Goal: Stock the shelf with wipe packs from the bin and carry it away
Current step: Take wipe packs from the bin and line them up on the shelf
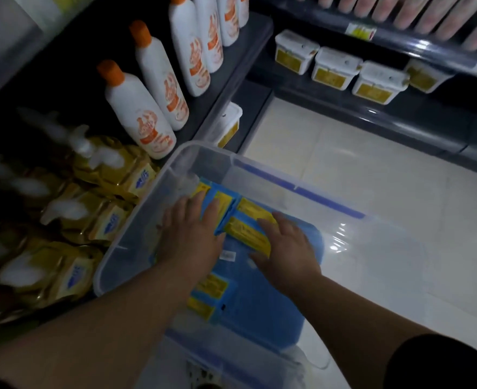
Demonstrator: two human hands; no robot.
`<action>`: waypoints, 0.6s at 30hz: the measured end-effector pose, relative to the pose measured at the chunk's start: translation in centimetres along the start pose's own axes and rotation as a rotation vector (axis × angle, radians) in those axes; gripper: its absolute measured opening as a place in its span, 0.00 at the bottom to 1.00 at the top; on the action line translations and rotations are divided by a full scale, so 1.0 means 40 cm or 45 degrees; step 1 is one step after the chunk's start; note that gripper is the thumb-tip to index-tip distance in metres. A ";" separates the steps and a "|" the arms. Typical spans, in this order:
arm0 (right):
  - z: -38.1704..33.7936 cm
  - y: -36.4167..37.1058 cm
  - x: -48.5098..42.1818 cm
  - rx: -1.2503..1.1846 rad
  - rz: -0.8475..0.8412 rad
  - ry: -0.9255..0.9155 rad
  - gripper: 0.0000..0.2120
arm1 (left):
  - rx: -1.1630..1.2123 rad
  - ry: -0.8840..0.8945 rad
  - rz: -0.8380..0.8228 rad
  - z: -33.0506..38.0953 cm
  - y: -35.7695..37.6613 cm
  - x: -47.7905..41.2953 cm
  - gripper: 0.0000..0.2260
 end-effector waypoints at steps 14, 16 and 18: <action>0.085 0.037 0.034 0.005 -0.028 0.124 0.35 | 0.025 0.084 0.034 0.047 0.052 0.035 0.29; 0.095 0.031 0.054 -0.192 -0.002 0.179 0.35 | 0.051 0.089 0.100 0.048 0.035 0.042 0.29; 0.091 0.032 0.062 -0.404 -0.026 0.189 0.34 | 0.078 0.128 0.079 0.053 0.027 0.037 0.32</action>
Point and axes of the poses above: each hand's wrist, its own x-axis away from the middle knuckle, its own y-axis out of the palm, z = x × y, the point moved 10 cm from there along -x, towards the middle knuckle, and after that the axes turned 2 degrees about -x, right-handed, at the moved point
